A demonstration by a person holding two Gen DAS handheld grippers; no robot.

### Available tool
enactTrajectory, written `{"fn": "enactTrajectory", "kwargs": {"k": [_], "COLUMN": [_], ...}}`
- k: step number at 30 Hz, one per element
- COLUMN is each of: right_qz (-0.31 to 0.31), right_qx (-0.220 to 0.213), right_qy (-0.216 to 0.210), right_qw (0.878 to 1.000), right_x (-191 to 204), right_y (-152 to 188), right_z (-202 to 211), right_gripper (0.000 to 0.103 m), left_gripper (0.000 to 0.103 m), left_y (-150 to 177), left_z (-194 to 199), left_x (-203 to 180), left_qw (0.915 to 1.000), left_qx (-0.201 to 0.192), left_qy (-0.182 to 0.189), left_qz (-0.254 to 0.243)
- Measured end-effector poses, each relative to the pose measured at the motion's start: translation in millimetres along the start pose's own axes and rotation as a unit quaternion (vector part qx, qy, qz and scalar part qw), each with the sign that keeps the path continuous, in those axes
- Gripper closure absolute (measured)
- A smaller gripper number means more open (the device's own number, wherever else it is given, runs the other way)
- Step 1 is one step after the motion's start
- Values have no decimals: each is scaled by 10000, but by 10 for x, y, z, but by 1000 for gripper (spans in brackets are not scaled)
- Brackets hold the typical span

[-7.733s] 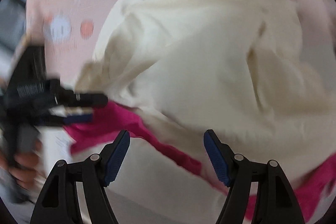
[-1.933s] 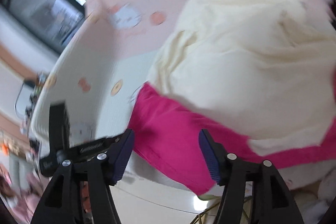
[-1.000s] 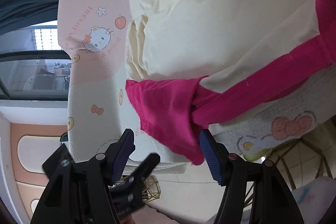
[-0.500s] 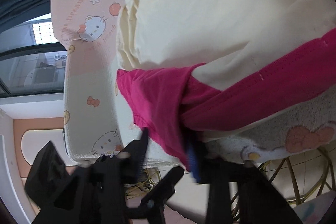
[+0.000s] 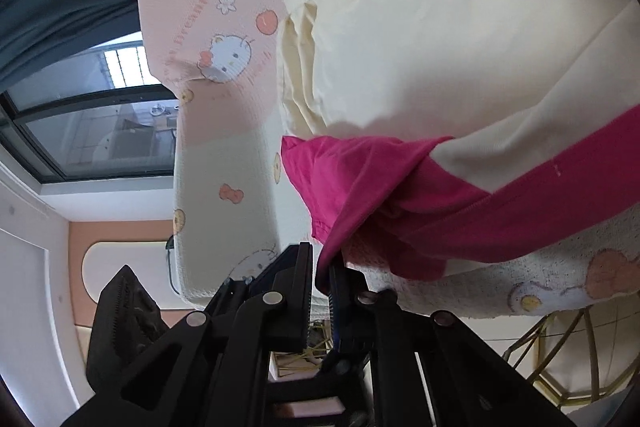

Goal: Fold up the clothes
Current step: 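Grasp the pink fabric edge with the left gripper while the right gripper grasps beside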

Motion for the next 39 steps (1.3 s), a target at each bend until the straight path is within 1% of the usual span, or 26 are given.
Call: {"fn": "enactTrajectory", "kwargs": {"k": [1, 2, 3, 4, 5, 6, 7, 9, 10, 11, 13, 16, 19, 22, 24, 27, 29, 31, 32, 33, 34, 35, 36, 38, 39], "right_qz": [-30, -56, -72, -72, -89, -137, -202, -390, -474, -541, -717, -880, -968, -948, -995, -1161, -1215, -1167, -1223, -1316, -1409, -1502, -1553, -1458, -1381], "right_qx": [3, 15, 7, -39, -96, -170, -250, -428, -494, -513, -531, -539, -498, -419, -347, -305, -332, -416, -409, -390, -371, -352, -338, -324, -293], "right_qy": [-19, -19, 10, 91, 133, 103, 41, -202, -301, -357, -407, -318, -24, 245, 345, 346, 476, 891, 1049, 1198, 1346, 1493, 1633, 1830, 1882], "right_qw": [10000, 10000, 10000, 9999, 9998, 9997, 9995, 9981, 9972, 9966, 9952, 9942, 9941, 9943, 9938, 9922, 9909, 9883, 9861, 9833, 9801, 9767, 9737, 9717, 9719], "right_x": [-4, -10, -21, -39, -52, -55, -56, -50, -49, -50, -70, -108, -132, -88, -31, 63, 58, -25, -83, -150, -217, -283, -340, -386, -378], "right_y": [-2, -2, -6, -21, -39, -65, -93, -157, -186, -208, -242, -257, -265, -285, -296, -298, -311, -342, -331, -303, -274, -244, -212, -142, -111], "right_z": [8, 10, 19, 40, 63, 91, 121, 188, 214, 225, 228, 199, 158, 87, 15, -101, -162, -202, -222, -234, -245, -255, -261, -269, -277], "right_gripper": [96, 96, 96, 96, 95, 88, 81, 47, 44, 43, 43, 43, 43, 43, 43, 43, 43, 43, 46, 59, 68, 83, 91, 95, 95], "left_gripper": [35, 57, 66, 71, 72, 73, 76, 76, 76, 76, 77, 82, 83, 83, 83, 83, 84, 84, 84, 84, 84, 84, 84, 84, 84], "left_y": [-38, -63, -84, -95, -107, -117, -123, -136, -136, -137, -146, -165, -157, -161, -122, -61, -6, 47, 72, 96, 114, 122, 129, 146, 151], "left_z": [-23, -53, -84, -122, -158, -183, -182, -174, -157, -146, -115, -29, 98, 137, 114, 51, 6, -45, -64, -82, -90, -86, -87, -75, -58], "left_x": [4, 11, 29, 72, 115, 159, 205, 299, 350, 400, 492, 621, 623, 671, 678, 730, 776, 817, 826, 832, 829, 819, 810, 829, 851], "left_qw": [10000, 9999, 9998, 9996, 9991, 9985, 9975, 9951, 9943, 9935, 9908, 9843, 9797, 9766, 9734, 9645, 9566, 9509, 9489, 9464, 9433, 9410, 9383, 9359, 9345], "left_qx": [-42, -27, 8, 89, 169, 225, 226, 227, 231, 223, 156, 60, -91, -211, -224, -190, -172, -145, -126, -106, -84, -60, -37, -70, -96], "left_qy": [-10, 38, 73, 78, 82, 110, 189, 319, 309, 294, 375, 612, 798, 909, 999, 1251, 1443, 1562, 1603, 1661, 1742, 1805, 1884, 1900, 1897], "left_qz": [30, 95, 172, 273, 373, 489, 637, 913, 994, 1074, 1291, 1656, 1834, 1939, 2049, 2319, 2527, 2668, 2715, 2767, 2823, 2861, 2899, 2967, 3009]}}
Point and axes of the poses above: each gripper's, at about its wrist camera, not at the fingertips, and z roughly against the way its jaws point, x to its left, y to its underside, the point moved 10 cm from there along -z, roughly the way its jaws point, and after that the axes turned 7 degrees about z, right-handed, at the moved point
